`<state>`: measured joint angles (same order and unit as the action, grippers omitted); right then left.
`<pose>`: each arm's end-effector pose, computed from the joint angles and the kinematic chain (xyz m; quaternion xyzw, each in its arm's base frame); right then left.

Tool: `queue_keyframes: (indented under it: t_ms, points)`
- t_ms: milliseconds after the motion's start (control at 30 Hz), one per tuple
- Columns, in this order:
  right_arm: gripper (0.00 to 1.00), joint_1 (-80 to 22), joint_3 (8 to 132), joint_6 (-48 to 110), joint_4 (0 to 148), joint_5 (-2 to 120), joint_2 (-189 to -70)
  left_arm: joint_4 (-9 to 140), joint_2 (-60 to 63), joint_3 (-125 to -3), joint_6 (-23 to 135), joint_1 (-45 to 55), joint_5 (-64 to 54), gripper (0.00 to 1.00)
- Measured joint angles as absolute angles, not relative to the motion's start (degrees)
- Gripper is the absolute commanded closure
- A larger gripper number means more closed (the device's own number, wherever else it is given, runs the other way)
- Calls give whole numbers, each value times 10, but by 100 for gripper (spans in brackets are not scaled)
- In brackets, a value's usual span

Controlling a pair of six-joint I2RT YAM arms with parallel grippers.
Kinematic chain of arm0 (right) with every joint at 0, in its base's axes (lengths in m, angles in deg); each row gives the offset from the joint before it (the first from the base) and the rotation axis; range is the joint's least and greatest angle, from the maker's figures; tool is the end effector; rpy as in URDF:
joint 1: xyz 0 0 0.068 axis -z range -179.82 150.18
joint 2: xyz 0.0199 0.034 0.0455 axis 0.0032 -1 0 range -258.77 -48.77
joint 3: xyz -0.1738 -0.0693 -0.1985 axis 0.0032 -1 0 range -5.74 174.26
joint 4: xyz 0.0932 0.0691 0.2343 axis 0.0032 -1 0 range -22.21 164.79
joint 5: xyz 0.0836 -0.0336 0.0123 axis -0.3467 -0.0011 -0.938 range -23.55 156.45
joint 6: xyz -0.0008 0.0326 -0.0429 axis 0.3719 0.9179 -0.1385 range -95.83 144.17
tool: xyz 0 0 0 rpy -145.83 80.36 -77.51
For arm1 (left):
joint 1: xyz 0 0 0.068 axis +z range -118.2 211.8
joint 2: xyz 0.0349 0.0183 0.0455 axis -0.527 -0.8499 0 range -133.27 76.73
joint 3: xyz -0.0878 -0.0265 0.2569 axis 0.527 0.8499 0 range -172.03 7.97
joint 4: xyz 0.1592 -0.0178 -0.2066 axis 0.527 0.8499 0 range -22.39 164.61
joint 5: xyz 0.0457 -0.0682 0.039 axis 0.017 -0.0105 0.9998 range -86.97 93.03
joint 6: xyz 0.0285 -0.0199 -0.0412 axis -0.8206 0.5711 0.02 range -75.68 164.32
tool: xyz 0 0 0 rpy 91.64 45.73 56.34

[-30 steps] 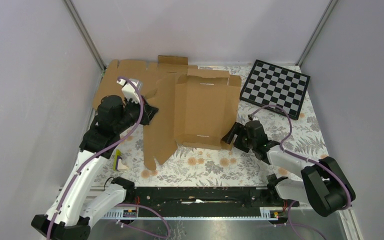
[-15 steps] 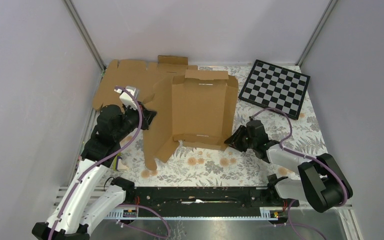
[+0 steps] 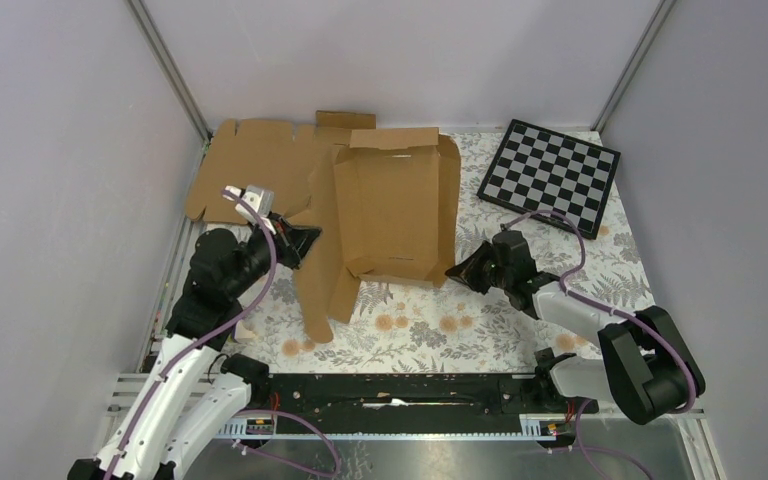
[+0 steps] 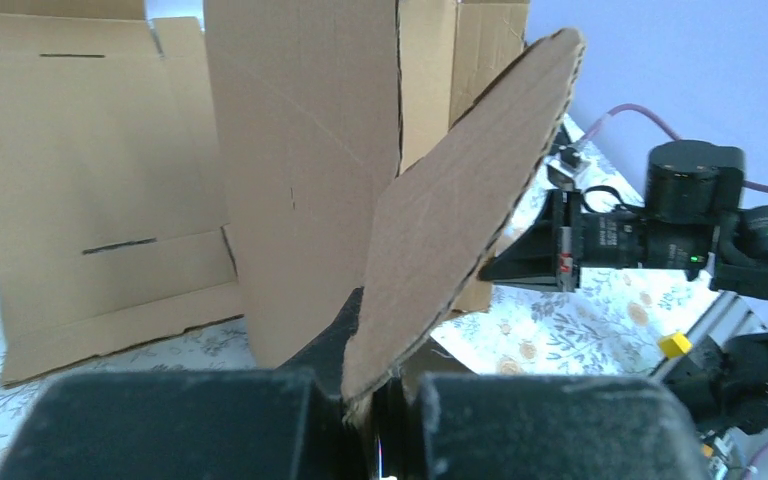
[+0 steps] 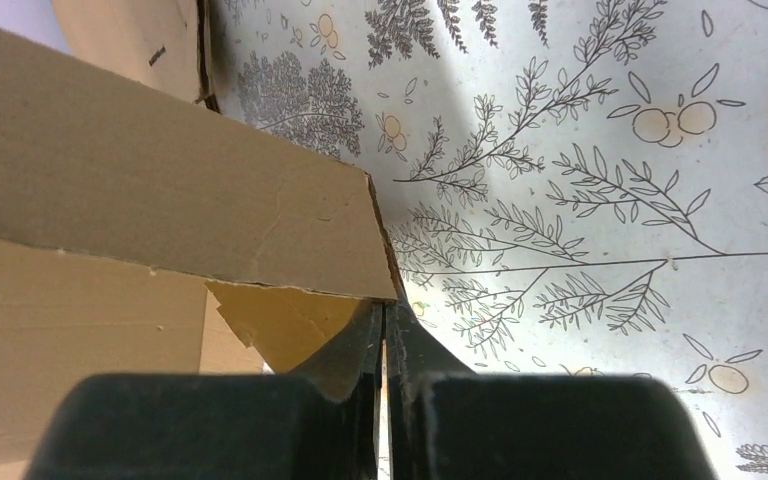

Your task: Fold the paper box

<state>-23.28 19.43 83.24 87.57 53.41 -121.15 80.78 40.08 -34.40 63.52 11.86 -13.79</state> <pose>0.2171 0.1031 0.1646 0.2184 0.8531 0.3809 0.2818 0.1404 -0.0619 0.3411 0.1013 0.7428 -0.3222 0.5781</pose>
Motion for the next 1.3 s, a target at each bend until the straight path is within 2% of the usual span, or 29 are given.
queue_keyframes:
  t_ms: [400,767,1067,1300]
  points:
    - [100,-231,201,940,873,637,-1190,691,445,-282,685,119,-253,100]
    - [100,-233,207,929,907,671,-1222,568,459,-202,743,119,-272,100]
    - [92,-241,182,866,970,656,-1295,558,435,-196,728,68,-278,100]
    - [83,-256,182,818,991,653,-1308,541,421,-196,716,22,-263,100]
